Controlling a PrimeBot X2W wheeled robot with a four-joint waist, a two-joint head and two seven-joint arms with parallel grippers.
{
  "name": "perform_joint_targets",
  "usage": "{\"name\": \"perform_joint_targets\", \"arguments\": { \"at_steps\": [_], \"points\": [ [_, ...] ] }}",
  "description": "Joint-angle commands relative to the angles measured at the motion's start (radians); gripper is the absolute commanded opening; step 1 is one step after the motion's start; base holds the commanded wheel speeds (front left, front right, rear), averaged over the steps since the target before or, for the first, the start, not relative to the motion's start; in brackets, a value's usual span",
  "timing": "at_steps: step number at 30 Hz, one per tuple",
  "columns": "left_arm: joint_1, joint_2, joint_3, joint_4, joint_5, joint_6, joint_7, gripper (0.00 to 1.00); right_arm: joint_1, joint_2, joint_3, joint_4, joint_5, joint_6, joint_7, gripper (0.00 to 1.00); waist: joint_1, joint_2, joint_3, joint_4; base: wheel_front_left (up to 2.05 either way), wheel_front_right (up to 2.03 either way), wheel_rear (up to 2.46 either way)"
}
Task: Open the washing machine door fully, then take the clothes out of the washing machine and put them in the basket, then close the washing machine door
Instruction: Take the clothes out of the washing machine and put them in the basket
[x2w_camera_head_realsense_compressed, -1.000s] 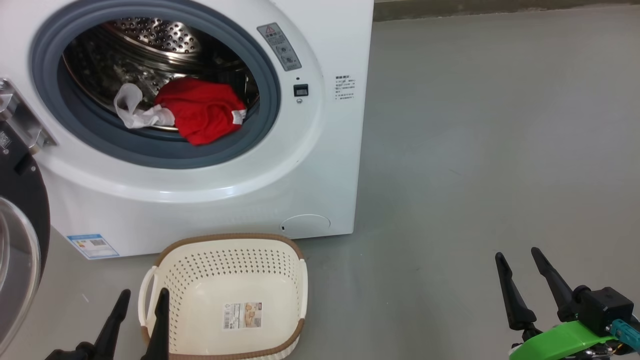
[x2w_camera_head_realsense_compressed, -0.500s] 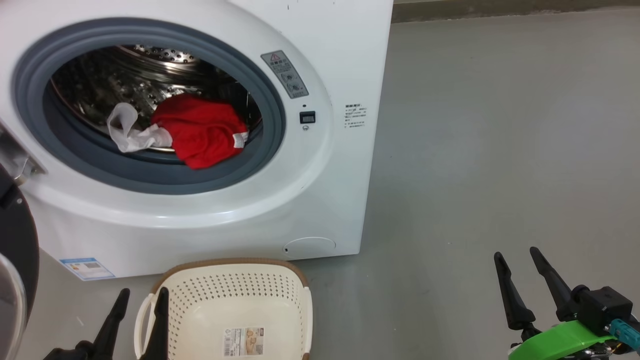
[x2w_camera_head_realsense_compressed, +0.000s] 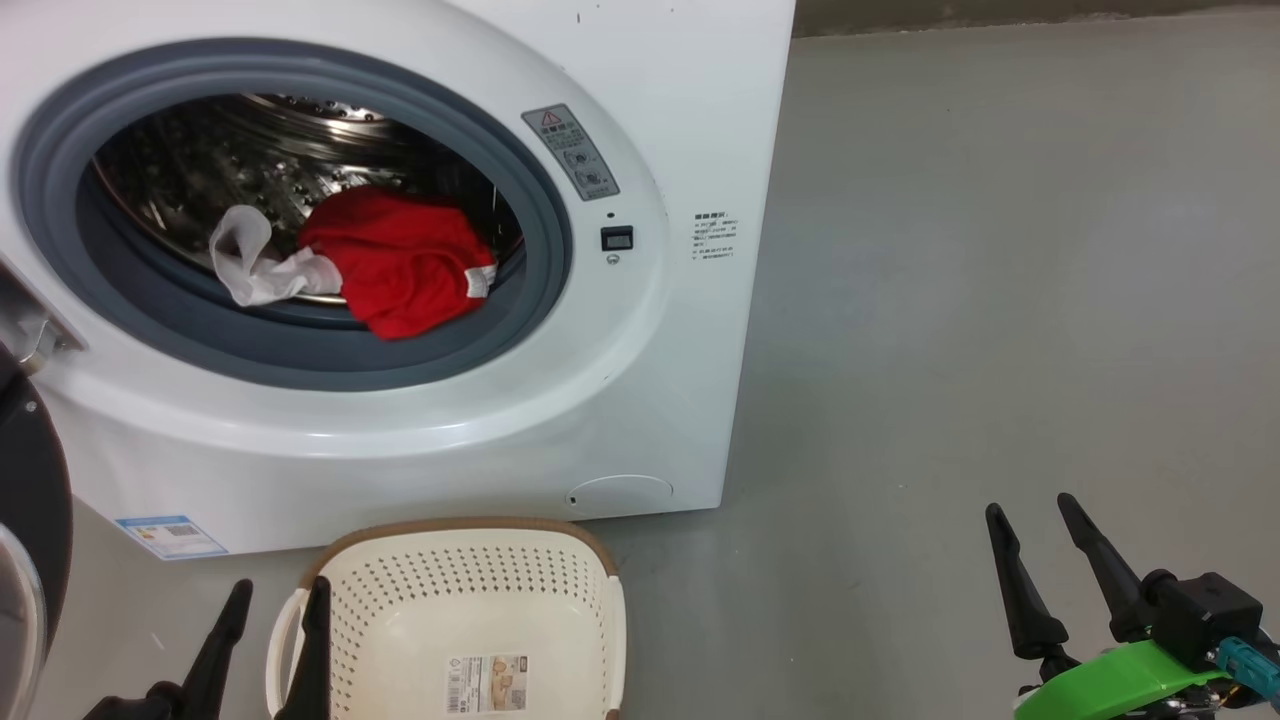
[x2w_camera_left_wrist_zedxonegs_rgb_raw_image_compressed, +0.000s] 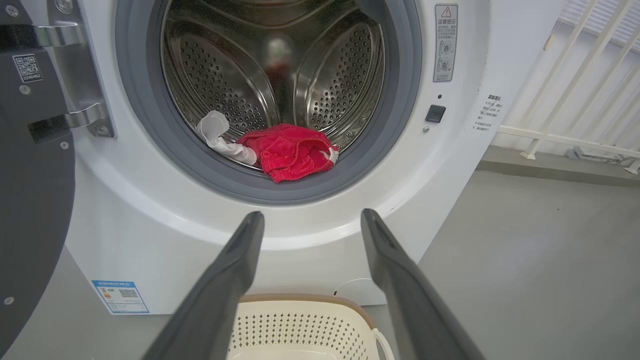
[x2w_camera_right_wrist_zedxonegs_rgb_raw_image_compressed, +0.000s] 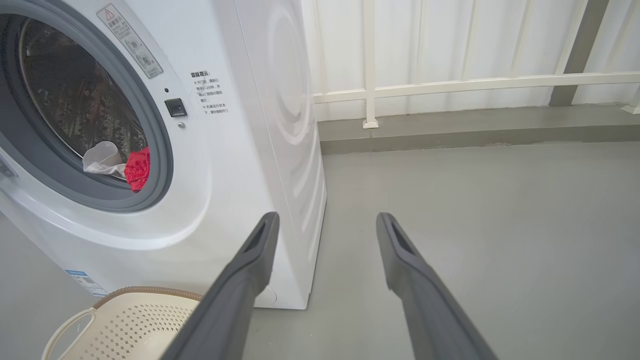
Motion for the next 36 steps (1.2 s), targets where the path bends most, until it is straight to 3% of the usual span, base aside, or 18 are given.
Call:
{"name": "perform_joint_targets", "arguments": {
  "at_steps": [1,13,26,36],
  "points": [
    [-0.043,0.015,0.036,-0.015,0.011,-0.006,-0.005,1.00,-0.031,-0.010,0.022,-0.022,-0.005,0.006,-0.009,1.00,0.0000,0.0000,0.003,-0.001,0.00,0.00,0.00],
    [-0.205,0.020,0.016,0.101,0.039,-0.006,-0.005,1.00,-0.071,0.005,0.032,-0.031,-0.006,0.006,-0.009,1.00,0.0000,0.0000,0.085,-0.010,0.00,0.00,0.00],
    [-0.544,0.065,-0.024,0.405,0.105,-0.004,-0.003,1.00,-0.130,0.032,0.050,-0.031,-0.006,0.006,-0.009,1.00,0.0000,0.0000,0.189,-0.048,0.00,0.00,0.00],
    [-0.835,0.101,-0.062,0.643,0.117,-0.001,0.059,1.00,-0.189,0.054,0.069,-0.036,-0.001,0.006,-0.009,1.00,0.0000,0.0000,0.288,-0.083,0.00,0.00,0.00]
  ]
}}
